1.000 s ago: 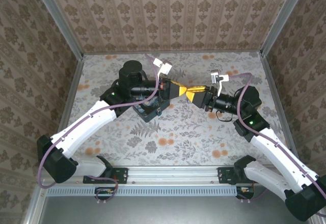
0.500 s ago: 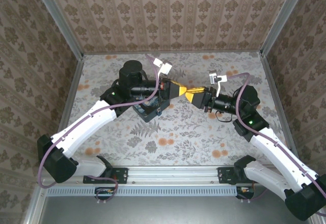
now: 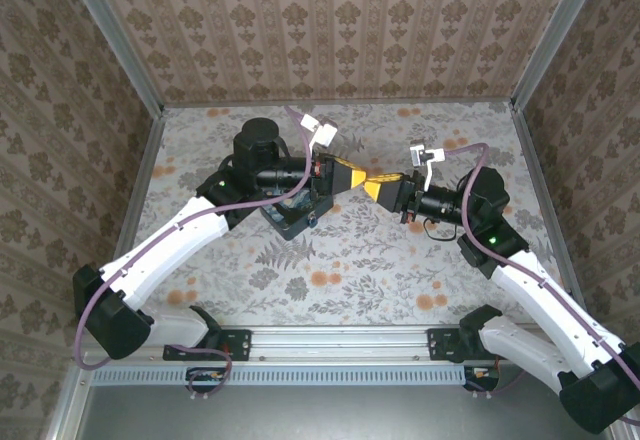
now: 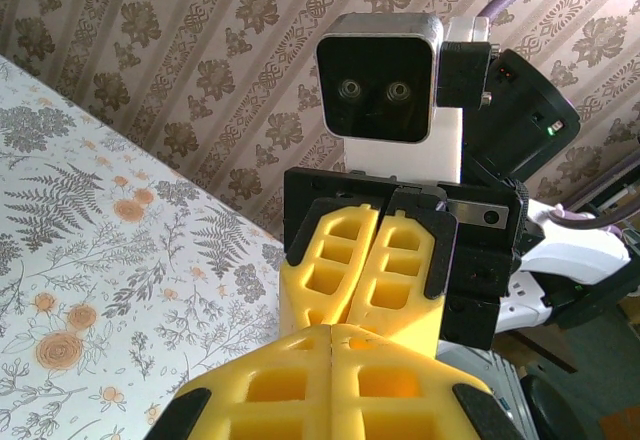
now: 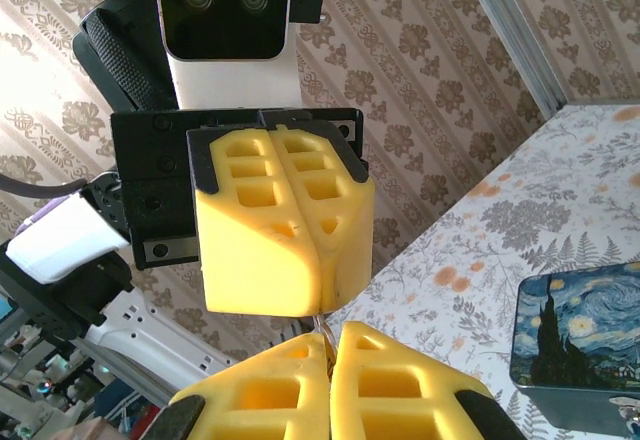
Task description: Unlock a padlock with a key
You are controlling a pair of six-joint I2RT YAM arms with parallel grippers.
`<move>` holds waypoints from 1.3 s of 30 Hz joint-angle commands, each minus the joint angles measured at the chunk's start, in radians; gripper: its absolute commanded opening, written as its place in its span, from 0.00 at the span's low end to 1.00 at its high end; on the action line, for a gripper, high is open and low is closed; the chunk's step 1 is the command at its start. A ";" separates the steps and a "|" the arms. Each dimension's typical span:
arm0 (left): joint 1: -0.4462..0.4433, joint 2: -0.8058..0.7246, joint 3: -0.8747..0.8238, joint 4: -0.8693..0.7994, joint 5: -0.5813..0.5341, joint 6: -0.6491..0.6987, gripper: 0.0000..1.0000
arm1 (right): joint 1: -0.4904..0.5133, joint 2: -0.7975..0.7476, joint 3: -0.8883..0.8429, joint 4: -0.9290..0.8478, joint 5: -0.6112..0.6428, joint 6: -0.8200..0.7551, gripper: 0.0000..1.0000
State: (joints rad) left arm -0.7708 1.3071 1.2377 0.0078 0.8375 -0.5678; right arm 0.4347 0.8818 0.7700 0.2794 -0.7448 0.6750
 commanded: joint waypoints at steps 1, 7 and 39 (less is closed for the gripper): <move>0.009 0.001 0.008 0.041 0.013 -0.011 0.00 | 0.007 -0.024 0.017 0.006 -0.033 -0.029 0.00; 0.004 0.001 -0.002 0.089 0.044 -0.034 0.00 | 0.007 -0.040 0.003 0.057 -0.015 -0.011 0.00; 0.016 -0.048 -0.061 0.097 -0.036 -0.043 0.58 | 0.000 -0.044 0.004 -0.013 0.084 -0.047 0.00</move>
State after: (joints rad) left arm -0.7692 1.3033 1.2045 0.0914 0.8482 -0.6044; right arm 0.4366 0.8497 0.7555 0.3004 -0.6857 0.6567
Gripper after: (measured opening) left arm 0.542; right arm 0.055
